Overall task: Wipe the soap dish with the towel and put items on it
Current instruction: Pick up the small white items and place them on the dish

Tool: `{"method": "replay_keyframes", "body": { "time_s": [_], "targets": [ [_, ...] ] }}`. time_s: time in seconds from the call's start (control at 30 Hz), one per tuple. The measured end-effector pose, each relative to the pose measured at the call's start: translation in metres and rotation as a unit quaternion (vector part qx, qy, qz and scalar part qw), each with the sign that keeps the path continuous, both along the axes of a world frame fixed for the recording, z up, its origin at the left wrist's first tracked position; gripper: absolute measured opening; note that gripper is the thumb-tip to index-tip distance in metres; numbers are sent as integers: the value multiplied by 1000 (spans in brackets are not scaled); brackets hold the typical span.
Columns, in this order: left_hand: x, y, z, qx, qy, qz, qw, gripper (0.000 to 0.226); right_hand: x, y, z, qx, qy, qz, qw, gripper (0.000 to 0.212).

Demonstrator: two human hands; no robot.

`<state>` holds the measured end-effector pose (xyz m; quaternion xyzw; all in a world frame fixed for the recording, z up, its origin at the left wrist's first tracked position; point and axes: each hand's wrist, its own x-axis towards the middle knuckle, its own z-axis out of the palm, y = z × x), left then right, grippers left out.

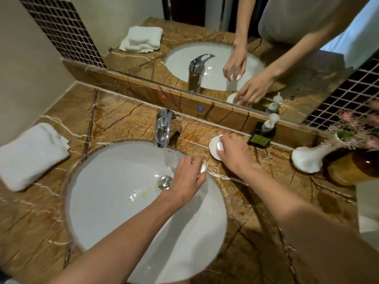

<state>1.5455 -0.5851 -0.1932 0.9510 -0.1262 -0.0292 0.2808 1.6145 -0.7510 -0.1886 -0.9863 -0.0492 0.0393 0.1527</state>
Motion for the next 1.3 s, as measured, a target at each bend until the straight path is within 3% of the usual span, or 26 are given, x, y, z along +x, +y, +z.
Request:
{"method": "replay_keyframes", "body": {
  "time_s": [0.43,0.63,0.73,0.93,1.3],
  "targets": [
    [7,-9,-5,-25,-14,-13,1000,41,-1,0,-13,26,20,7,999,37],
    [34,-16,1,-8,-29,-15,999,33,-19,-15,-6,166,-7,-77,983,46],
    [56,-26,6,16,-28,-19,999,39,-32,-32,-1,208,-14,-142,968,51],
    [83,-48,3,14,19,-51,998,54,-63,-62,-3,206,4,-195,959,59],
    [92,-66,-16,41,11,-39,998,53,-77,-62,-11,206,15,-184,961,61]
  ]
}}
